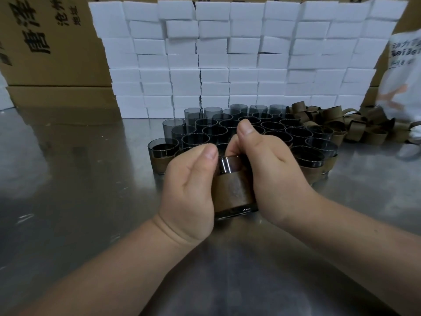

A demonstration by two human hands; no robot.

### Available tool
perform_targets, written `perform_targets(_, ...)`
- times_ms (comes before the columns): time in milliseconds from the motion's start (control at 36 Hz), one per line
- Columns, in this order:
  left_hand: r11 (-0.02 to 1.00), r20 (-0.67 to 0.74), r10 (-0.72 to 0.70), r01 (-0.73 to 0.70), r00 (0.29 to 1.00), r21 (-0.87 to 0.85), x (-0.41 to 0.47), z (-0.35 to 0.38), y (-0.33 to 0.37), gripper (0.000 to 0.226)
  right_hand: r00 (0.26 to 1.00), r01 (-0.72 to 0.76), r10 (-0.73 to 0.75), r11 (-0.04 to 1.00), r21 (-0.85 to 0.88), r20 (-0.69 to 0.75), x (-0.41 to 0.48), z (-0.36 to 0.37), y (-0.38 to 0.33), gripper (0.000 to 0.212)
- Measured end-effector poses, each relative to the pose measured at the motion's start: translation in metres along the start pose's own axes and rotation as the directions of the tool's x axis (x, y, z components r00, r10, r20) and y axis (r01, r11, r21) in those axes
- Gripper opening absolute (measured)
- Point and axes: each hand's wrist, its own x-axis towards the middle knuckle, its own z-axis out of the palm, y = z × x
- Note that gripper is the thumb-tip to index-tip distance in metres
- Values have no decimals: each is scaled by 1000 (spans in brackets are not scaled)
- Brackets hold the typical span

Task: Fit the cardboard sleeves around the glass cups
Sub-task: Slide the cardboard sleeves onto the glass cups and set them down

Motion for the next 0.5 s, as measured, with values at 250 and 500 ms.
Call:
perform_targets(250,994,-24,-74,72,997,-80,-1,2,1,45,1000,-25,25,999,-20,-2,-1,0,3,52)
perform_targets(500,988,-41,-111,106,993,-114,-1,3,0,49,999,-38,38,999,-23,-31,-2,1,3,51)
